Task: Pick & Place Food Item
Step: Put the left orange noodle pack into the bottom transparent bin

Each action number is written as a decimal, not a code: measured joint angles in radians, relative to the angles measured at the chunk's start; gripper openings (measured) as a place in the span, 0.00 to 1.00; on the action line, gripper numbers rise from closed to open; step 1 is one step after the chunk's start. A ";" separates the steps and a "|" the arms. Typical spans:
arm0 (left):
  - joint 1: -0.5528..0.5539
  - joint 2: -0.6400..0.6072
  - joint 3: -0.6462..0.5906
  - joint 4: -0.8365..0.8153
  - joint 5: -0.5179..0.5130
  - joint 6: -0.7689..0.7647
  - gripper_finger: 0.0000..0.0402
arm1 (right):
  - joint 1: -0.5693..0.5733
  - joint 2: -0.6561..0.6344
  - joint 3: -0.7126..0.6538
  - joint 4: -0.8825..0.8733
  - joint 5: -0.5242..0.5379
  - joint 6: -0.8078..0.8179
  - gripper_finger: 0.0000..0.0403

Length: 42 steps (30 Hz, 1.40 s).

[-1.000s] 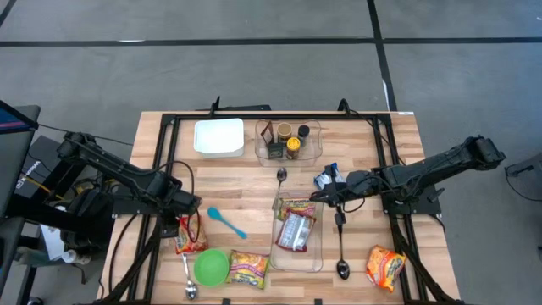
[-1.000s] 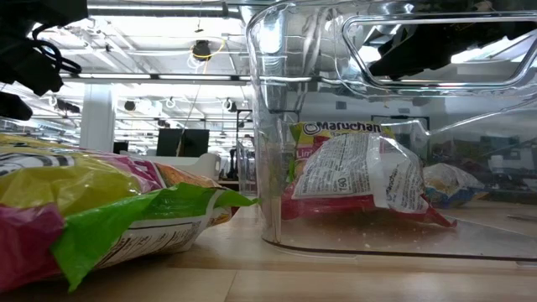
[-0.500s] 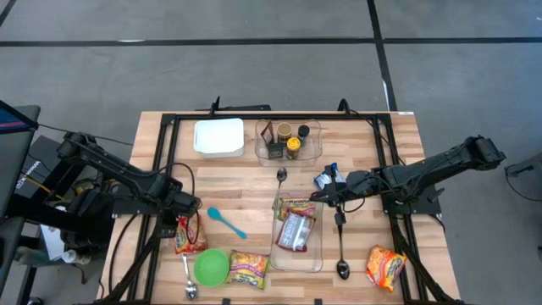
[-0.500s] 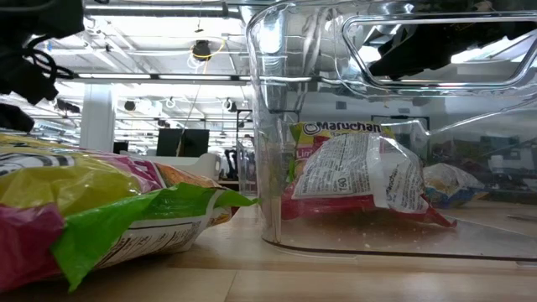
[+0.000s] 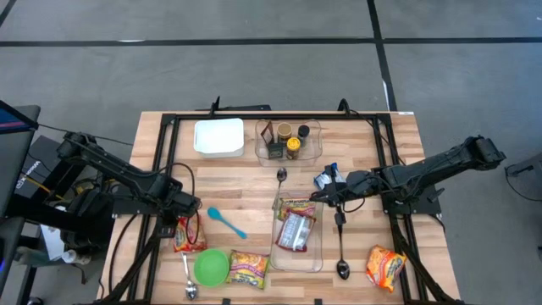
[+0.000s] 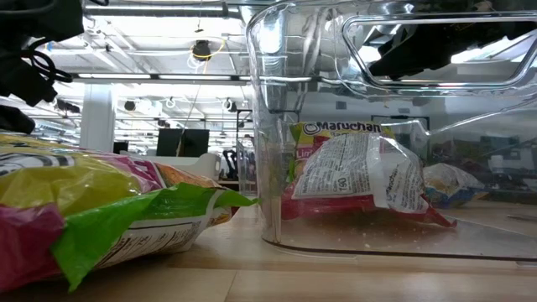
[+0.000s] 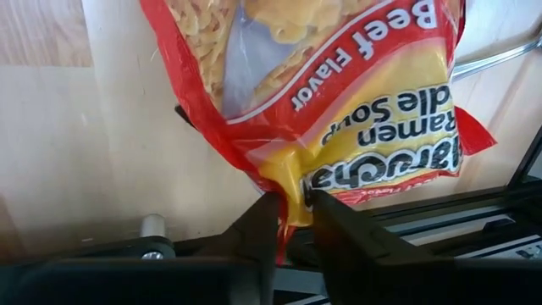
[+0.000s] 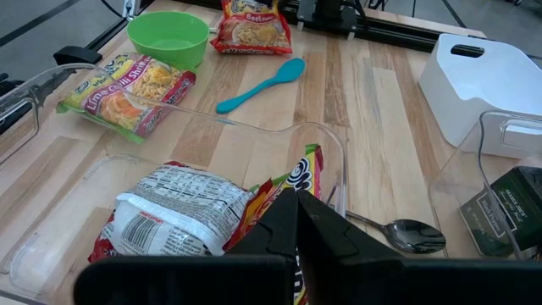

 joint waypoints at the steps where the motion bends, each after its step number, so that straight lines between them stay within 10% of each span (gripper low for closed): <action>1: 0.000 0.000 0.000 0.000 0.000 0.000 0.13 | 0.000 0.000 0.000 0.000 0.000 0.000 0.00; 14: 0.000 0.000 0.000 0.000 -0.009 -0.027 0.00 | 0.000 0.000 0.000 0.000 0.000 0.000 0.00; 42: 0.000 0.000 0.172 0.000 -0.364 -0.135 0.00 | 0.000 0.000 0.000 0.000 0.000 0.000 0.00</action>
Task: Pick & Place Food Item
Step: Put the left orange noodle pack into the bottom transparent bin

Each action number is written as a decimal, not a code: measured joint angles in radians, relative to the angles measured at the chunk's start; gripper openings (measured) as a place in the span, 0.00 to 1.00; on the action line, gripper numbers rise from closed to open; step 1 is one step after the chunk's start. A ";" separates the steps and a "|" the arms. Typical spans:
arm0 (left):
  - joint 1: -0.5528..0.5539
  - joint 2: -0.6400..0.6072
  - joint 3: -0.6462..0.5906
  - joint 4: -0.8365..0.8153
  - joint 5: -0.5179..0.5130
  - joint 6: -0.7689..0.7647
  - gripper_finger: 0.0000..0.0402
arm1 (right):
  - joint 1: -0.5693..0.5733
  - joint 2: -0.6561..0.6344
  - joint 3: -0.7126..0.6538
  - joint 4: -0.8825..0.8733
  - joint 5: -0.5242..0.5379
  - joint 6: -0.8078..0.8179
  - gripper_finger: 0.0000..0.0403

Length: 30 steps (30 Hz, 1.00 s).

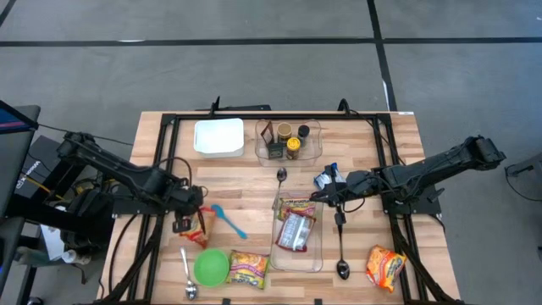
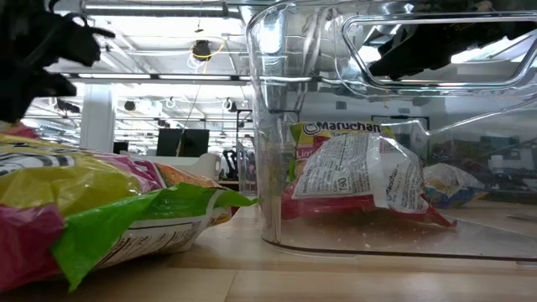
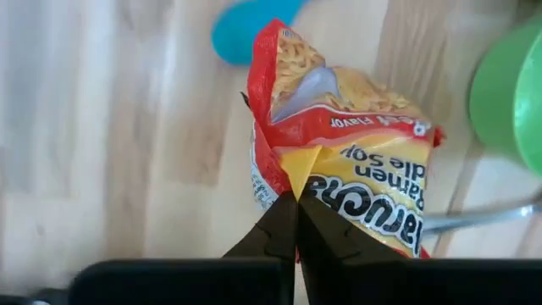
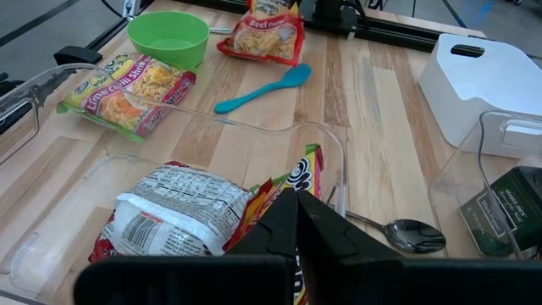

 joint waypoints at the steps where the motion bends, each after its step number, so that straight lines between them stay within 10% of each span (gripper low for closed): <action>1: 0.000 0.000 0.009 0.000 -0.018 0.000 0.00 | 0.000 0.000 0.000 0.000 0.000 0.000 0.00; 18: 0.000 0.000 0.157 0.040 -0.397 0.034 0.00 | 0.000 0.000 0.000 0.000 0.000 0.000 0.00; 30: 0.000 0.000 0.164 0.520 -0.527 0.569 0.00 | 0.000 0.000 0.000 0.006 0.000 0.000 0.00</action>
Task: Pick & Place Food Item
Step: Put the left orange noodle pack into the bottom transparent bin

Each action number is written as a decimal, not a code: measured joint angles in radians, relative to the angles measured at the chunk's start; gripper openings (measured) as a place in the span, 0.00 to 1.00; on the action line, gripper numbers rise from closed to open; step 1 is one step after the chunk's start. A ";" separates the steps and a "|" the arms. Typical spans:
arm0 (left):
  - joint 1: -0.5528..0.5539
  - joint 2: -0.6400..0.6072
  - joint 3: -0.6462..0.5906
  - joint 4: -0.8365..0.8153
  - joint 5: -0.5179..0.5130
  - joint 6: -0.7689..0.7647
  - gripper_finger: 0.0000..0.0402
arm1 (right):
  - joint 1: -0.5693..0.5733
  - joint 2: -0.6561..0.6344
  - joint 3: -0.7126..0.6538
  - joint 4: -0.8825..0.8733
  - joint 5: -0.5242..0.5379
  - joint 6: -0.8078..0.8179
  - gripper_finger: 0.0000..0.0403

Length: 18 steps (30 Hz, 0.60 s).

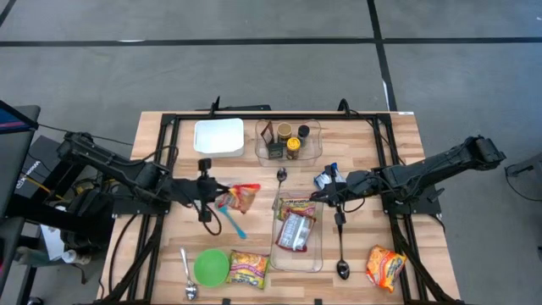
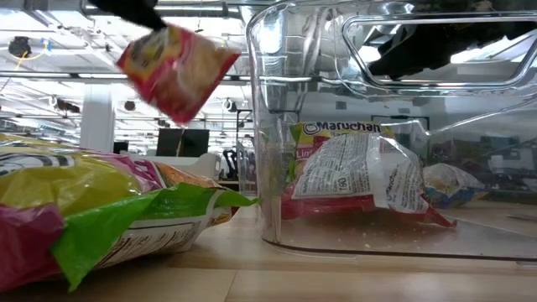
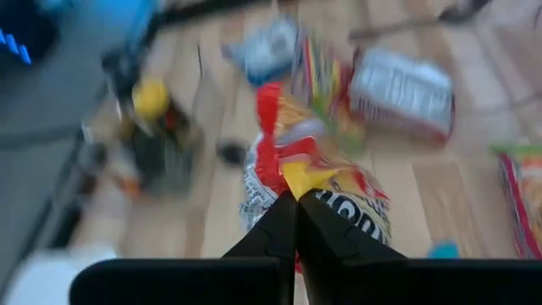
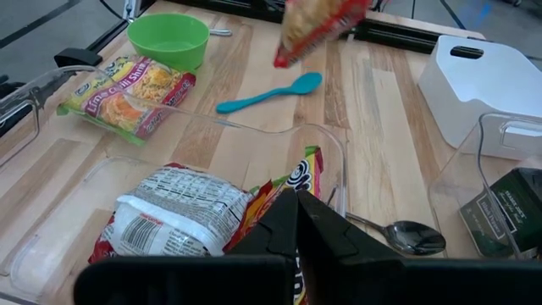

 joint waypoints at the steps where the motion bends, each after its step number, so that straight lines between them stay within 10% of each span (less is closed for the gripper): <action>1: 0.000 0.000 0.000 0.036 -0.003 0.041 0.00 | 0.000 0.000 0.000 0.004 0.000 0.000 0.00; 18: 0.019 0.048 -0.002 0.461 -0.003 0.280 0.00 | 0.000 0.000 0.000 0.124 0.000 0.128 0.00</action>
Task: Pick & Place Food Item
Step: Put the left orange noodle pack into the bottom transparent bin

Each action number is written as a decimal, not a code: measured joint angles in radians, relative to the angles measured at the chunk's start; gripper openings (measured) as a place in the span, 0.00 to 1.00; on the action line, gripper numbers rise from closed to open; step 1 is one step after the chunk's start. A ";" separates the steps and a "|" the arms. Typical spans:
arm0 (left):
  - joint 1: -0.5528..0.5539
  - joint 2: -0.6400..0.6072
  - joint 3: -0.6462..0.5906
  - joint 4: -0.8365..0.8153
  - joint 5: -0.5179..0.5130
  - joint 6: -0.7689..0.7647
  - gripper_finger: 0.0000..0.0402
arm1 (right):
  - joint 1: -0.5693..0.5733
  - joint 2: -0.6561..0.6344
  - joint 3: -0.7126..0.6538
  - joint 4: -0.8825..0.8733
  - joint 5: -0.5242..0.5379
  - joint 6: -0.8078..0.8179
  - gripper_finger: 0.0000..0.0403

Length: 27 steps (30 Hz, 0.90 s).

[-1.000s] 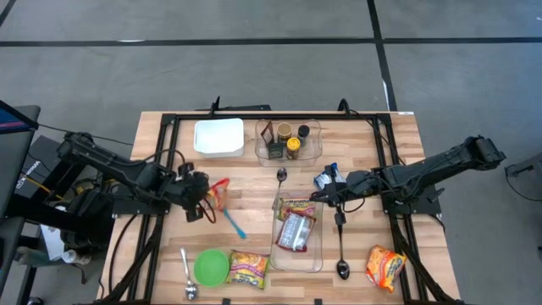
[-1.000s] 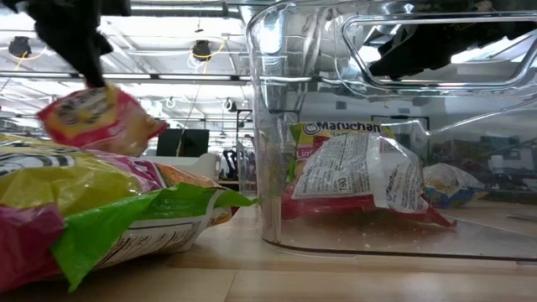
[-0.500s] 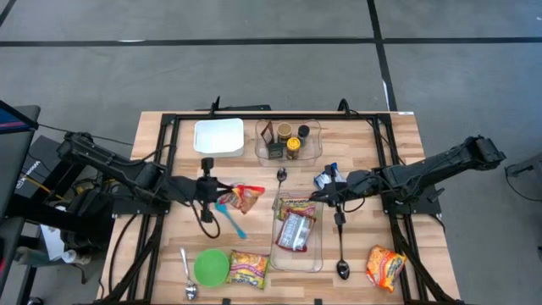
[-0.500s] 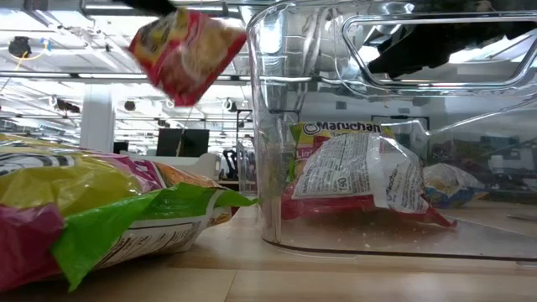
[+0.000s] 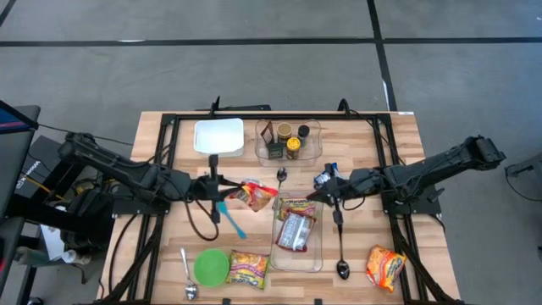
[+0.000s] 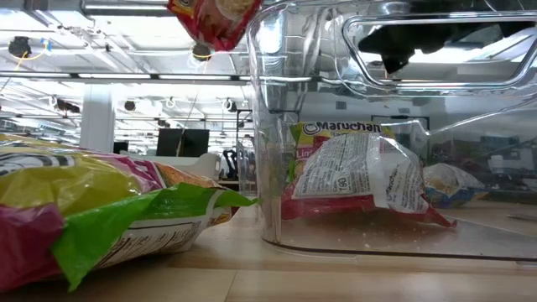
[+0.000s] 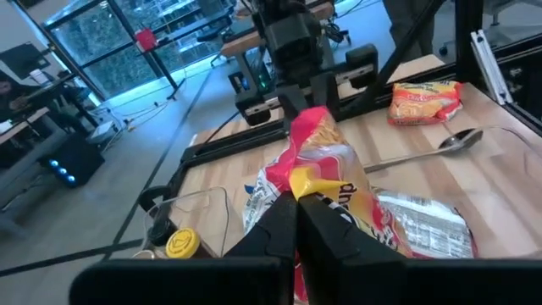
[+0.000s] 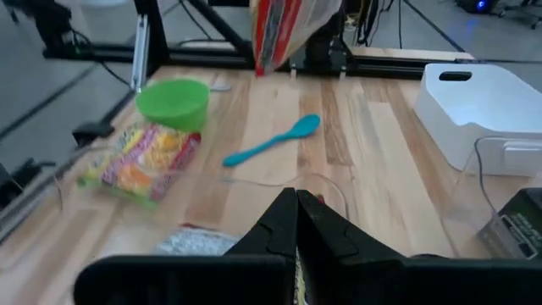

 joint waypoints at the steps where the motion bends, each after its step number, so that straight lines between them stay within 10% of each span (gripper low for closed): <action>1: 0.007 0.015 0.000 0.009 0.000 0.000 0.00 | 0.000 0.000 0.000 0.003 0.000 0.017 0.00; 27: 0.079 0.286 0.000 0.376 0.080 0.071 0.00 | 0.004 0.000 0.000 0.186 0.000 0.310 0.00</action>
